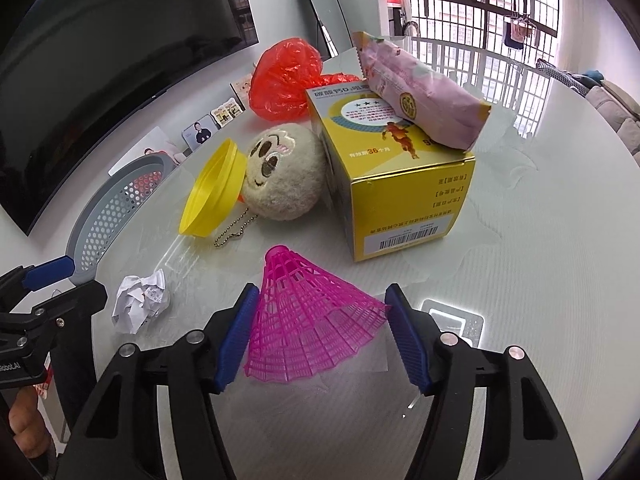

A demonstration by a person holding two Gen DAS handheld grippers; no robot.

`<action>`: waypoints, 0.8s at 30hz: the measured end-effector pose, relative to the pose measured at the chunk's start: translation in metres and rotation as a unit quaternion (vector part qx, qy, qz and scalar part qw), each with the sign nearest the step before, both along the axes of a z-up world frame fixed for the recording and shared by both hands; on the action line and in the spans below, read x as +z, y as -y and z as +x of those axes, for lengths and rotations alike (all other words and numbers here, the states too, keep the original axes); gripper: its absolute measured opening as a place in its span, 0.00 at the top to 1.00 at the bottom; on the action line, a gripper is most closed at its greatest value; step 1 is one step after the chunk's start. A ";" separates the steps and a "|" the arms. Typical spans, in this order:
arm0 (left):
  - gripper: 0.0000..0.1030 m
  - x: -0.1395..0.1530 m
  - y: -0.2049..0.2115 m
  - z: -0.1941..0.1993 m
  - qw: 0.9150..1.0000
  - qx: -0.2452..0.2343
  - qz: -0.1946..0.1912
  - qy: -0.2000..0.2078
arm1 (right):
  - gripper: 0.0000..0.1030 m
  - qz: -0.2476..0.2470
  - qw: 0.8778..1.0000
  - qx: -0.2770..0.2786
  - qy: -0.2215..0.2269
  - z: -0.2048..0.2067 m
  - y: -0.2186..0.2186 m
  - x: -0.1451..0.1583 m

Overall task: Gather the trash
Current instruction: 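Grasp the pink shuttlecock with the right tool while the left tool approaches the crumpled paper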

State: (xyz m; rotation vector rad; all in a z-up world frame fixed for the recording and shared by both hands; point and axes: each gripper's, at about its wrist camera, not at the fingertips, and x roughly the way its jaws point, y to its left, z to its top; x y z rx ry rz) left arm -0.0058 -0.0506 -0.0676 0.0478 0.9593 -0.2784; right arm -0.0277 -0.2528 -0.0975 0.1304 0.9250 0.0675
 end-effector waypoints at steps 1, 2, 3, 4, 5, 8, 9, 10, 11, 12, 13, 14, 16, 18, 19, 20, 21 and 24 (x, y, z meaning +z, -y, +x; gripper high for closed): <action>0.13 0.000 0.000 0.000 1.000 0.000 0.000 0.000 | 0.40 -0.001 1.000 0.000 0.000 0.000 0.000 0.000; 0.13 0.000 0.000 0.000 1.000 0.000 0.001 0.000 | 0.40 -0.002 1.000 0.001 0.001 0.000 -0.001 0.000; 0.13 0.000 0.001 0.000 1.000 0.000 0.001 0.000 | 0.40 -0.003 1.000 0.002 0.002 0.000 -0.001 0.000; 0.13 0.000 0.000 0.000 1.000 0.000 0.001 0.000 | 0.41 -0.004 1.000 0.004 0.003 0.000 -0.001 0.000; 0.13 -0.001 0.000 0.000 1.000 0.000 0.001 0.000 | 0.41 -0.004 1.000 0.005 0.003 0.000 -0.003 -0.001; 0.13 0.000 0.000 0.000 1.000 0.000 0.002 0.000 | 0.41 -0.005 1.000 0.007 0.005 -0.001 -0.004 0.000; 0.13 0.000 0.000 0.000 1.000 0.000 0.002 0.001 | 0.42 -0.003 1.000 0.006 0.006 -0.002 -0.004 0.000; 0.13 0.000 0.000 0.000 1.000 0.001 0.002 0.001 | 0.42 -0.001 1.000 0.005 0.006 -0.003 -0.003 0.000; 0.13 0.000 0.000 0.000 1.000 0.001 0.004 0.002 | 0.42 0.001 1.000 0.004 0.007 -0.004 -0.002 0.000; 0.13 0.000 0.001 0.000 1.000 0.001 0.005 0.002 | 0.42 0.005 1.000 0.003 0.008 -0.006 -0.001 0.001; 0.13 0.001 0.001 -0.001 1.000 0.000 0.007 0.003 | 0.42 0.008 1.000 0.001 0.009 -0.008 0.000 0.002; 0.13 0.001 0.002 -0.001 1.000 -0.002 0.007 0.004 | 0.42 0.010 1.000 -0.001 0.010 -0.011 0.001 0.003; 0.13 0.002 0.004 -0.002 1.000 -0.007 0.007 0.006 | 0.42 0.015 1.000 -0.007 0.017 -0.018 0.005 0.007; 0.13 0.002 0.006 -0.002 1.000 -0.014 0.007 0.007 | 0.42 0.022 0.999 -0.013 0.023 -0.028 0.010 0.012; 0.13 0.002 0.009 -0.003 1.000 -0.019 0.007 0.008 | 0.42 0.024 0.999 -0.017 0.026 -0.033 0.012 0.013; 0.13 0.002 0.012 -0.003 1.000 -0.023 0.008 0.007 | 0.42 0.026 0.999 -0.020 0.028 -0.038 0.015 0.015; 0.13 0.001 0.015 -0.003 1.000 -0.028 0.009 0.007 | 0.42 0.027 0.999 -0.024 0.030 -0.043 0.018 0.016; 0.10 -0.006 0.025 -0.001 0.999 -0.043 0.011 0.007 | 0.42 0.029 0.999 -0.034 0.028 -0.054 0.028 0.019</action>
